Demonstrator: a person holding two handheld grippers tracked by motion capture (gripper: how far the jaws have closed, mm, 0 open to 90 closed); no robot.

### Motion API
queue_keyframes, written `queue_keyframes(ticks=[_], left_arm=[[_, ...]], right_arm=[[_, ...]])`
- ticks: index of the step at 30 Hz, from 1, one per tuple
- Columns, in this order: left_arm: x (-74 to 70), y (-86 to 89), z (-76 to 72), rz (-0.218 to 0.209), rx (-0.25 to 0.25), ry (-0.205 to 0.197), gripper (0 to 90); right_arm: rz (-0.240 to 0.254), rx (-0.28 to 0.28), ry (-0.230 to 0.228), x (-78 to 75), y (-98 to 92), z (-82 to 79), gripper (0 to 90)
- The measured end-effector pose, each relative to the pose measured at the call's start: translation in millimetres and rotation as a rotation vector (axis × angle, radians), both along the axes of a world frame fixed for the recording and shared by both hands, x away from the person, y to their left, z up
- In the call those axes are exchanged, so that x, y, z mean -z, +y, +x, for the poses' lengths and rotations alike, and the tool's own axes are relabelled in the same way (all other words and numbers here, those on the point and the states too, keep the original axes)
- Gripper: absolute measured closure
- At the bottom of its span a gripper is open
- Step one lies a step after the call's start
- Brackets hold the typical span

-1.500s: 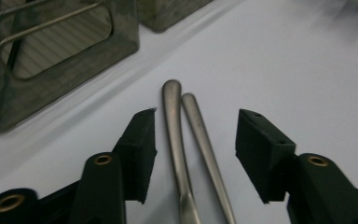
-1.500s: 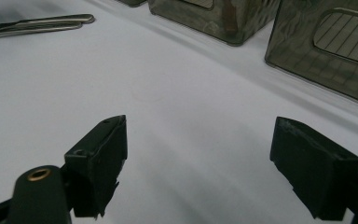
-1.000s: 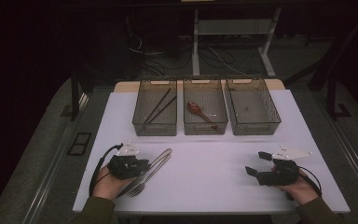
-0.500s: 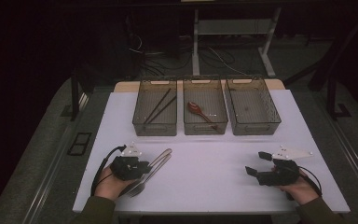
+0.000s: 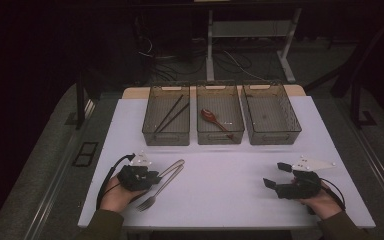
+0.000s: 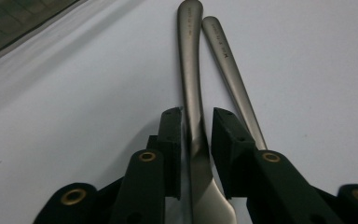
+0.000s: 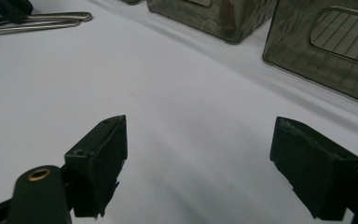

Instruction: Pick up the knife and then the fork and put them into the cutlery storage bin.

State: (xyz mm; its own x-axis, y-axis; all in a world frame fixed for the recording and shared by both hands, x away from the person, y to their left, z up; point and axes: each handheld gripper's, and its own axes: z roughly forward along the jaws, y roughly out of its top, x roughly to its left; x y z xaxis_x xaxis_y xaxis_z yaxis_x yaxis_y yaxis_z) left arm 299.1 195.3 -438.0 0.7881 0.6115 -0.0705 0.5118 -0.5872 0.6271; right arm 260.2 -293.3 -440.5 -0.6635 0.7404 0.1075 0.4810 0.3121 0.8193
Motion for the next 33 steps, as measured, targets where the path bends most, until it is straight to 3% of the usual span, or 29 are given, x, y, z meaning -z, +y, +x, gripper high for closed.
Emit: queue_keyframes(ticks=[8, 16, 26, 28, 33], left_arm=[[-4.8, -4.3, 12.7, 0.027, 0.001, 0.089, 74.5], [-12.8, -20.7, 18.4, 0.173, 0.012, 0.114, 76.5], [-19.6, -38.7, 31.2, 0.293, -0.001, 0.213, 77.4], [-20.1, -39.8, 32.0, 0.3, -0.012, 0.224, 78.5], [-19.6, -37.5, 30.3, 0.286, -0.007, 0.209, 79.1]], right_arm=[[-0.005, -0.001, 0.002, 0.7, 0.3, 0.8, 19.1], [-0.006, 0.001, 0.012, 1.2, 0.4, 1.2, 19.1], [-0.01, -0.003, 0.015, 1.8, 0.4, 2.1, 19.1], [-0.008, -0.003, 0.016, 1.5, 0.4, 1.6, 19.1], [-0.011, -0.009, 0.02, 2.2, 1.0, 2.1, 19.1]])
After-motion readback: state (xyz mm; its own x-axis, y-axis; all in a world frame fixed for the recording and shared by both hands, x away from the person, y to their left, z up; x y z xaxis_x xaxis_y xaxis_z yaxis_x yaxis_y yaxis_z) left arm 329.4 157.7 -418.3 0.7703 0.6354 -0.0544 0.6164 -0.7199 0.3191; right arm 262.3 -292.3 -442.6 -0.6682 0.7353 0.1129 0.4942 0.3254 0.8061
